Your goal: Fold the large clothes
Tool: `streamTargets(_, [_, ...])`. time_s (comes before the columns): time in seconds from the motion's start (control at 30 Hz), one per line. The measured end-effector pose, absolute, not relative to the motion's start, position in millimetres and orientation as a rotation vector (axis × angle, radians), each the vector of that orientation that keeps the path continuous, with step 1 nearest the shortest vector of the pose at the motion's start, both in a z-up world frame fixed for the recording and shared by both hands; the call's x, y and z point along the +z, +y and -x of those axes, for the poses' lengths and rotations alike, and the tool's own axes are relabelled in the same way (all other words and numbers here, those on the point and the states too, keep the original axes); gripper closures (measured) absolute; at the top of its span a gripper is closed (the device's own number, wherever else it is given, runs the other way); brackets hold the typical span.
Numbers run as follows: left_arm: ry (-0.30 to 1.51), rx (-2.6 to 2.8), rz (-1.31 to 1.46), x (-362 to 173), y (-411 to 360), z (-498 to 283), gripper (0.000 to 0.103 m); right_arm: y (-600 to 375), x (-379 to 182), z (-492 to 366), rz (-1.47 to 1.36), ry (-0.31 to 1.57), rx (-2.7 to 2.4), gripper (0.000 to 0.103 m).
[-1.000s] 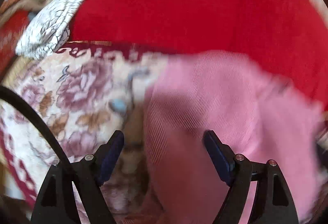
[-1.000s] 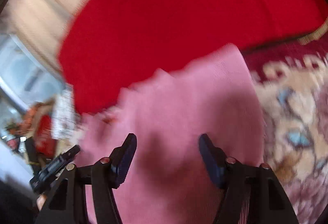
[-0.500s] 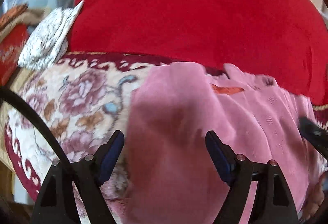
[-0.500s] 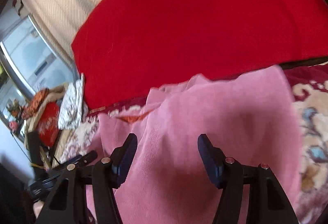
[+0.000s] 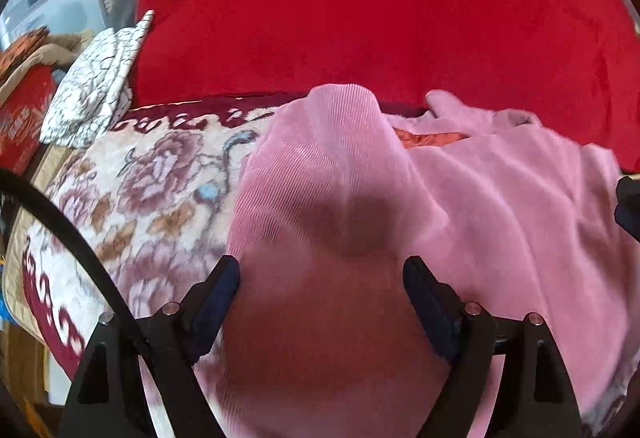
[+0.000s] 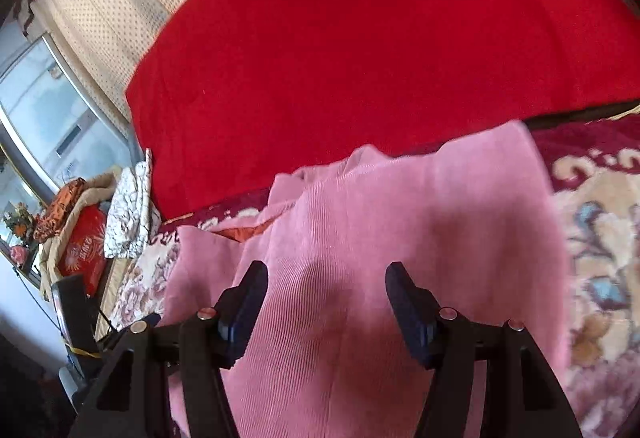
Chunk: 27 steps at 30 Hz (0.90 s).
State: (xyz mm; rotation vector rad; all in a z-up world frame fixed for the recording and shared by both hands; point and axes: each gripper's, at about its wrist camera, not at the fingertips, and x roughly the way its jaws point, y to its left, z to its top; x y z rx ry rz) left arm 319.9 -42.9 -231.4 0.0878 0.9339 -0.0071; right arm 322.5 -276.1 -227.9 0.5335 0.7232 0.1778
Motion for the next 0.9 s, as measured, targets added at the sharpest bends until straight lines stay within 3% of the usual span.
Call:
streamTargets(0.23, [0.944,-0.003,-0.074,-248,-34,-292,0.018,-292,-214,-280,-0.473,0.709,0.101,0.038])
streamTargets(0.43, [0.954,-0.016,-0.112,-255,-40,-295,0.018,-299,-264,-273,-0.471,0.934,0.062,0.040])
streamTargets(0.77, [0.806,0.006,-0.119,-227,-33,-290,0.018,-301,-231,-257,-0.408,0.740,0.034,0.039])
streamTargets(0.9, [0.904,0.021,-0.146,-249,-36,-304,0.018,-305,-243,-267,-0.428,0.776,0.002,0.038])
